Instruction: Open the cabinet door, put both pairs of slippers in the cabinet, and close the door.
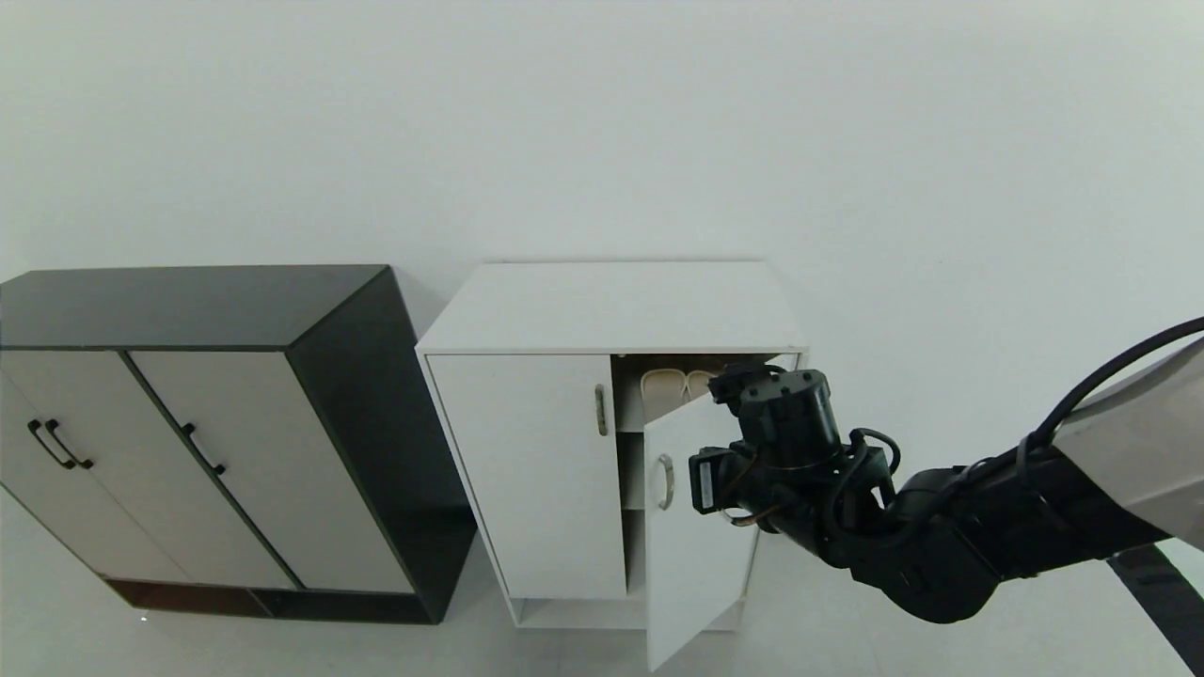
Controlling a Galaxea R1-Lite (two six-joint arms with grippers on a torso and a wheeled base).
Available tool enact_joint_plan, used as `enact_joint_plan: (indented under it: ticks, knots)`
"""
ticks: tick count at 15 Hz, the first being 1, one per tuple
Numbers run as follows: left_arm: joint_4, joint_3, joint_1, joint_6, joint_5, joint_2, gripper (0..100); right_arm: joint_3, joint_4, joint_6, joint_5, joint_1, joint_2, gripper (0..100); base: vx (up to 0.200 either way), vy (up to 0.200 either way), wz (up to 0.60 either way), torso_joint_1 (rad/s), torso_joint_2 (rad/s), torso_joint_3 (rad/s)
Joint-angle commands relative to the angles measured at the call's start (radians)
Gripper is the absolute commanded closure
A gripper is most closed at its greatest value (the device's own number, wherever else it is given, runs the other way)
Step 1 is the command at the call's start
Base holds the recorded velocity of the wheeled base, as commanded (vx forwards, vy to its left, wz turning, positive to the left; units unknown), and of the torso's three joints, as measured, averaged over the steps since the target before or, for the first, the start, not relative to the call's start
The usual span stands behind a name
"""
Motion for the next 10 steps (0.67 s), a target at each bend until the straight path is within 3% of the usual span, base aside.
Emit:
enact_joint_plan:
  ticks: [1, 6, 10]
  knots:
    - [0.0, 0.0, 0.0, 0.001, -0.001, 0.001, 100, 0.057, -0.017, -0.008, 0.065, -0.012, -0.031, 100, 0.0, 0.0, 0.0, 0.0, 0.0, 0.0]
    - [0.0, 0.0, 0.0, 0.001, -0.001, 0.001, 100, 0.091, -0.124, -0.013, 0.114, -0.048, 0.041, 100, 0.2, 0.0, 0.0, -0.003, 0.0, 0.002]
    - [0.0, 0.0, 0.0, 0.001, -0.001, 0.001, 100, 0.106, -0.132, -0.02, 0.115, -0.045, 0.049, 100, 0.2, 0.0, 0.0, 0.009, 0.0, 0.001]
